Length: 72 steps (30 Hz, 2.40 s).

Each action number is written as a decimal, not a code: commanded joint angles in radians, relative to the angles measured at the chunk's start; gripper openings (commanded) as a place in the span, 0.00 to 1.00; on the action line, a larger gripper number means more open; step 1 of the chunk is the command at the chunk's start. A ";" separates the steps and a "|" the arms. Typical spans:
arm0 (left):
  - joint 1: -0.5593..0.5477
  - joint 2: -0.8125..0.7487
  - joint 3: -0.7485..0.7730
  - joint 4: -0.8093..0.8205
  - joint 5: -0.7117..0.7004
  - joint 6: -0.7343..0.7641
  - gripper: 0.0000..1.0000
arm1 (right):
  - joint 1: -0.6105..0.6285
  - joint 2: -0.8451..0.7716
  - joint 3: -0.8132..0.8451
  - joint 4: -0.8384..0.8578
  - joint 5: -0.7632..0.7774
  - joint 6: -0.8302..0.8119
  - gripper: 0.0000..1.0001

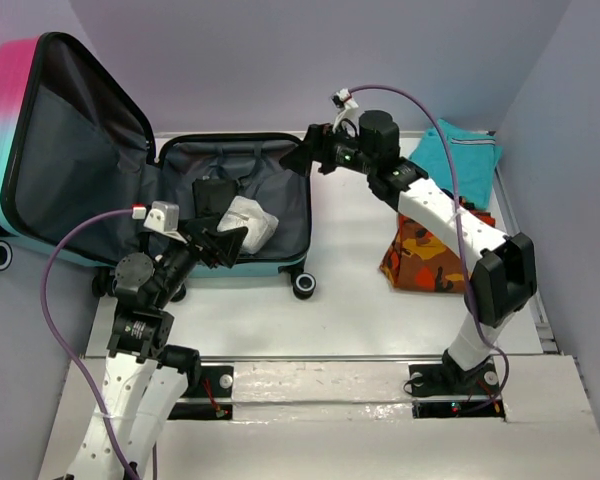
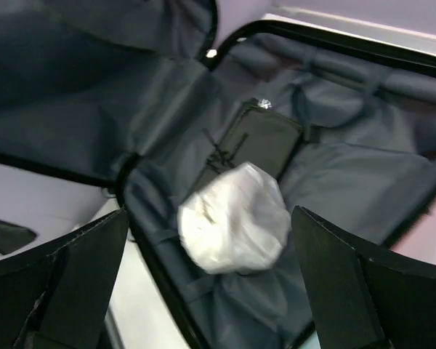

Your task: Pack the luggage

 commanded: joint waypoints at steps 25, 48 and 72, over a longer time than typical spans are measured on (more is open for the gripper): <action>-0.942 1.243 0.650 0.113 -0.631 -0.103 0.81 | -0.240 -1.058 -0.671 -0.218 0.845 -0.094 0.90; -0.954 1.698 0.910 -0.048 -0.885 -0.051 0.06 | -0.240 -1.107 -0.697 -0.282 0.720 -0.064 0.90; -0.810 1.470 0.735 0.133 -0.536 -0.058 0.81 | -0.618 -0.886 -0.988 -0.158 0.598 0.154 1.00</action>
